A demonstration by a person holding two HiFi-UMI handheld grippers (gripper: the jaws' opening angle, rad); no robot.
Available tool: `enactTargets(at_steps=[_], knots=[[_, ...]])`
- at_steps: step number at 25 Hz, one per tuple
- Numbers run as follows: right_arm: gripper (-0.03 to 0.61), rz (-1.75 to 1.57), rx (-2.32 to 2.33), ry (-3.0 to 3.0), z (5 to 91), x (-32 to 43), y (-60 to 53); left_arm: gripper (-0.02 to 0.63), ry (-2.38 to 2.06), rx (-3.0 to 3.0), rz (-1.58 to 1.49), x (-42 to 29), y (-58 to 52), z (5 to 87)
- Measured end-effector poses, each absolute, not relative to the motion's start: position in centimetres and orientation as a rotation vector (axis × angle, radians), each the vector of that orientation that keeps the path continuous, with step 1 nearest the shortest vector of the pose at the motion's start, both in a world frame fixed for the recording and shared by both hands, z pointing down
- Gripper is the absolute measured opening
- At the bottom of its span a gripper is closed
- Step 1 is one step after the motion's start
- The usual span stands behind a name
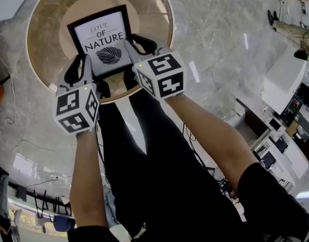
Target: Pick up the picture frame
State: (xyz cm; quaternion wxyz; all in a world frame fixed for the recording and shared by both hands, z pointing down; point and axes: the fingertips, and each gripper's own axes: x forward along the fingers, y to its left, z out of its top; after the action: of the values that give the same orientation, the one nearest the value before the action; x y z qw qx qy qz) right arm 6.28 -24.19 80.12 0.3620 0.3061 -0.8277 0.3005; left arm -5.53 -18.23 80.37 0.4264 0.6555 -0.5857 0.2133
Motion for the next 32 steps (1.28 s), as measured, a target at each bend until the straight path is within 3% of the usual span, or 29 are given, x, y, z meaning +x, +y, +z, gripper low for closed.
enactTargets(at_steps=[32], knots=[[0.075, 0.662, 0.856, -2.235, 64.4, 5.5, -23.5, 0.092, -1.536, 1.734, 0.538, -6.3, -17.8, 64.7]])
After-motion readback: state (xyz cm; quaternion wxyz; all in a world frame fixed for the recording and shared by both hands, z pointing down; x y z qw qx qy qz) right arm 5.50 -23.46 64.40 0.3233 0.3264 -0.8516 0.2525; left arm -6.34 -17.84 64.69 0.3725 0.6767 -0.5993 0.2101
